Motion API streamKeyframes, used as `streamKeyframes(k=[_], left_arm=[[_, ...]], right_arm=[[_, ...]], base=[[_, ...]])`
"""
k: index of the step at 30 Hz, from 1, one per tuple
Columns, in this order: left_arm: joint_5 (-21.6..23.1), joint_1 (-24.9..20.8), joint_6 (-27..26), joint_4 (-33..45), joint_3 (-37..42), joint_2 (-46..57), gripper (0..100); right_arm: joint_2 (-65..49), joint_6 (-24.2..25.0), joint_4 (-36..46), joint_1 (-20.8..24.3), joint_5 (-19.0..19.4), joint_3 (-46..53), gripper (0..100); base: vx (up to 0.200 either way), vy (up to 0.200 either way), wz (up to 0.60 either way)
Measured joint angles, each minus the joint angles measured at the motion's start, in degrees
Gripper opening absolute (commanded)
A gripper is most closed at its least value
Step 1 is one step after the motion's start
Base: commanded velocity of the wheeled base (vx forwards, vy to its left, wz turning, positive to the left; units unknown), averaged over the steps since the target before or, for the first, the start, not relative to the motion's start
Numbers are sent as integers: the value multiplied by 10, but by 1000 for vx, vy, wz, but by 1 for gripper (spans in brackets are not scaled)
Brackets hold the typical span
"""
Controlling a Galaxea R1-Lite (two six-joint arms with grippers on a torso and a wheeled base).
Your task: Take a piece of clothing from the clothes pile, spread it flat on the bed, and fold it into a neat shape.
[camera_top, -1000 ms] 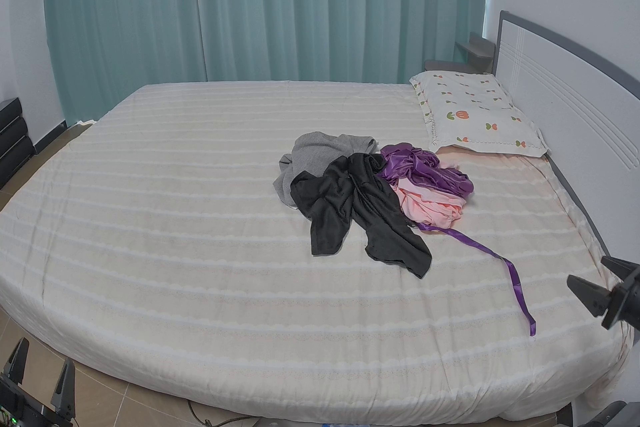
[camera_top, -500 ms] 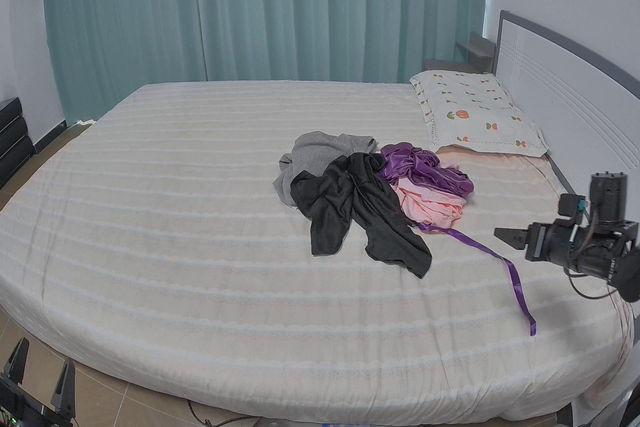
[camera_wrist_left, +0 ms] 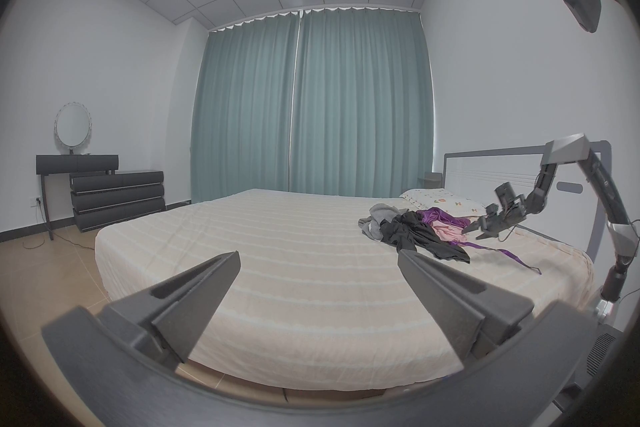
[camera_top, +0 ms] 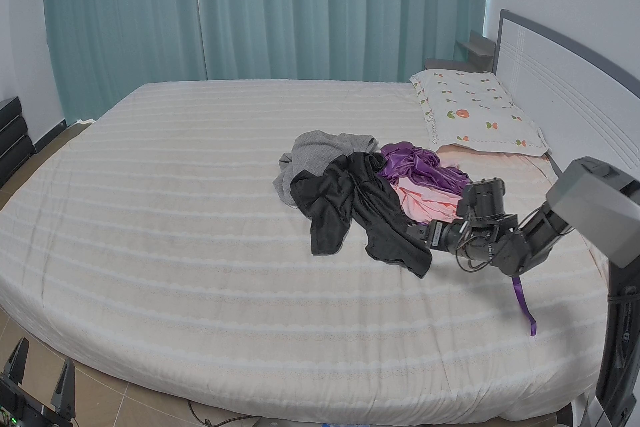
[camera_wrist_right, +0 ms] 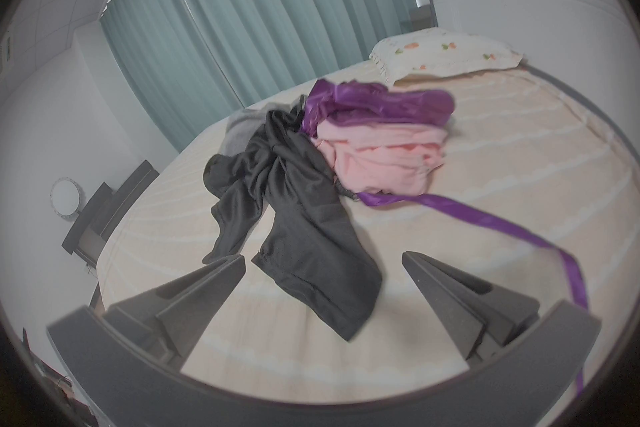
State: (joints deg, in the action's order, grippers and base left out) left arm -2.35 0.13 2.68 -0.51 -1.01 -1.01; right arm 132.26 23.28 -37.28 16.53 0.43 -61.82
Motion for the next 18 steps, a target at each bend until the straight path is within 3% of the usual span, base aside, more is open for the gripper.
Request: streamKeyframes(k=[7,18], left_arm=[[0,0,0,0,0,0,100],[0,0,0,0,0,0,100]], right_arm=[[93,26,41,14,-9,-103,100],[150,28,73,10,-14,-174,100]], base=[[0,0,0],[0,0,0]])
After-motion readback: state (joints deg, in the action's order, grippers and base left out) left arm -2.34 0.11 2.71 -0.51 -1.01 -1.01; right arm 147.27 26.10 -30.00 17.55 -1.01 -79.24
